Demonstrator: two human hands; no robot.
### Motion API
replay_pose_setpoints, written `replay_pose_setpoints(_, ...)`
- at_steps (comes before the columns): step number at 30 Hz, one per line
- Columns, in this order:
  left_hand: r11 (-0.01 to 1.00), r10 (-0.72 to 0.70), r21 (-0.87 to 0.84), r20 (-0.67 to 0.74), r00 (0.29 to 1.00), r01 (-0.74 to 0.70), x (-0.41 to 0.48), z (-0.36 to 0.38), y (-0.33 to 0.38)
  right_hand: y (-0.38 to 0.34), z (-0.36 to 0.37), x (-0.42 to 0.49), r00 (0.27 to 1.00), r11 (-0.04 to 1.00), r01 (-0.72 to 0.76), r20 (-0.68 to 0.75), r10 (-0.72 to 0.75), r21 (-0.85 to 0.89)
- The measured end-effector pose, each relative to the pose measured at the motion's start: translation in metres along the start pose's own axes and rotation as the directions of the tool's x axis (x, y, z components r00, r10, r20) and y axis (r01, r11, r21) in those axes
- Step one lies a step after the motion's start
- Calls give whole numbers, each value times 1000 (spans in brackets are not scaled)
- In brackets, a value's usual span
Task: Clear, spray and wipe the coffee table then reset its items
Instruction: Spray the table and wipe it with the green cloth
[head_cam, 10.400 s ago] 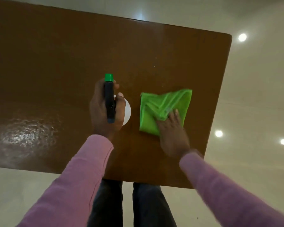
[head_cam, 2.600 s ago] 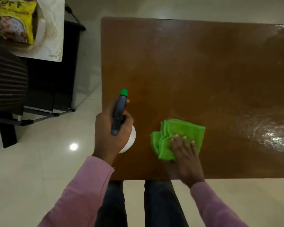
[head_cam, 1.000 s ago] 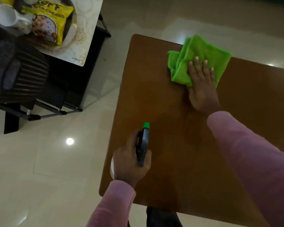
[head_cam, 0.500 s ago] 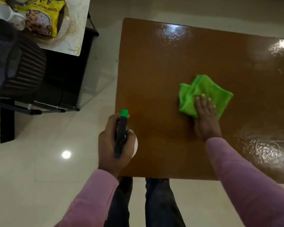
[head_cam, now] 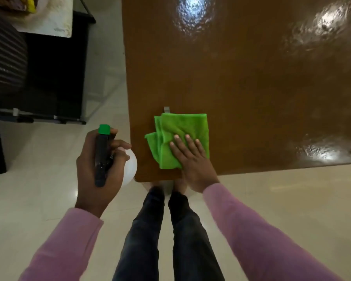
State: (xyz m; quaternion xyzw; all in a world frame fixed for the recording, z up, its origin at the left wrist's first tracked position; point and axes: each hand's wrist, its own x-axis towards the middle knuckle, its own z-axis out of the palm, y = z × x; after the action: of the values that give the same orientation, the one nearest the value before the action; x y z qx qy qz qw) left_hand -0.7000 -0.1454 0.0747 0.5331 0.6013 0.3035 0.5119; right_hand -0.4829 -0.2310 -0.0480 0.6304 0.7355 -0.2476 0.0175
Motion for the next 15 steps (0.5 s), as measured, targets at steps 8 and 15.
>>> replay_pose_setpoints(8, 998, 53, -21, -43, 998, -54, -13, 18, -6, 144, -26, -90, 594, 580, -748, -64, 802, 323)
replay_pose_setpoints(15, 989, -6, 145, -126, 992, 25, -40, 10, -18, 0, 9, -18, 633, 624, -728, -71, 771, 284)
